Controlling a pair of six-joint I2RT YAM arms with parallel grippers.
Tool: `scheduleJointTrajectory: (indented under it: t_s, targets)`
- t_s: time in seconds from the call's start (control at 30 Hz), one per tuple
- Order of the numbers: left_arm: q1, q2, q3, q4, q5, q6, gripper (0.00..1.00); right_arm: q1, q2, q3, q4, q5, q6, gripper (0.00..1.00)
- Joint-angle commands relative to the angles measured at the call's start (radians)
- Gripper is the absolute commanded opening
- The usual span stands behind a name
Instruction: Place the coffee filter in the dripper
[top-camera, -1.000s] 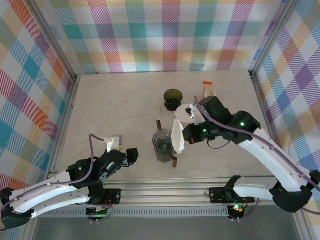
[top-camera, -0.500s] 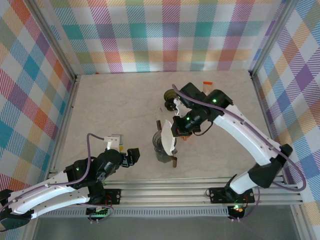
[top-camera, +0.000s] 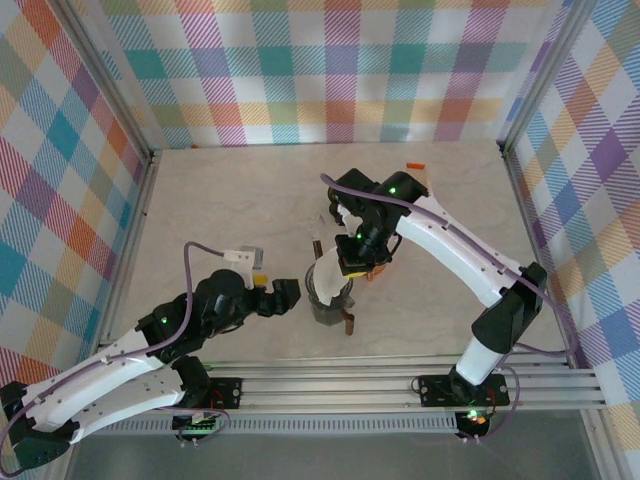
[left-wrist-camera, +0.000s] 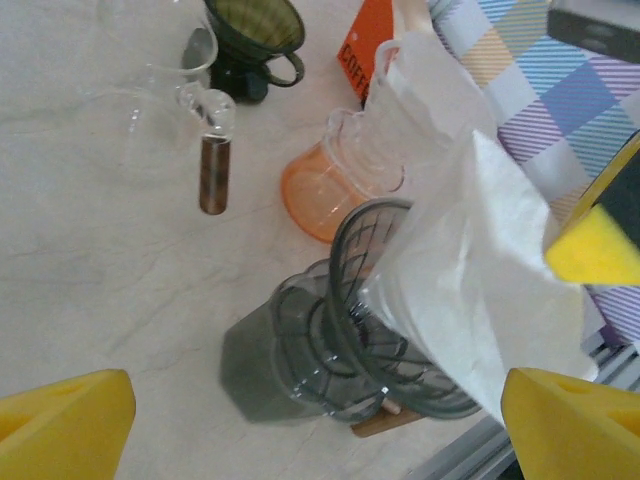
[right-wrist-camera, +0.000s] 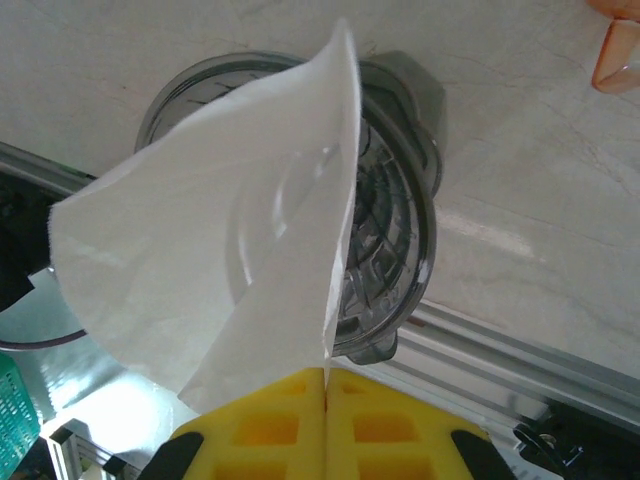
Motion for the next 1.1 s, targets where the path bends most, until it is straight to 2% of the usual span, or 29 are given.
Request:
scheduleJointTrajectory:
  t_s: [0.0, 0.13, 0.3, 0.47, 0.67, 1.07]
  targets:
    - [0.037, 0.048, 0.029, 0.122, 0.138, 0.019, 0.93, -0.006, 0.007, 0.015, -0.004, 0.027, 0.000, 0.00]
    - [0.066, 0.112, 0.027, 0.195, 0.217, 0.009, 0.92, -0.006, 0.014, 0.007, 0.019, 0.030, 0.001, 0.00]
    - [0.086, 0.134, 0.020, 0.253, 0.260, 0.004, 0.92, -0.006, 0.029, 0.000, 0.035, 0.035, -0.005, 0.00]
    - [0.129, 0.183, 0.018, 0.244, 0.268, -0.020, 0.77, -0.006, 0.038, -0.004, 0.052, 0.041, -0.009, 0.00]
    - [0.157, 0.219, -0.007, 0.290, 0.308, -0.031, 0.71, -0.006, 0.045, -0.017, 0.074, 0.035, -0.011, 0.00]
    - [0.159, 0.208, -0.031, 0.250, 0.314, -0.026, 0.50, -0.006, 0.028, -0.076, 0.134, 0.044, -0.009, 0.00]
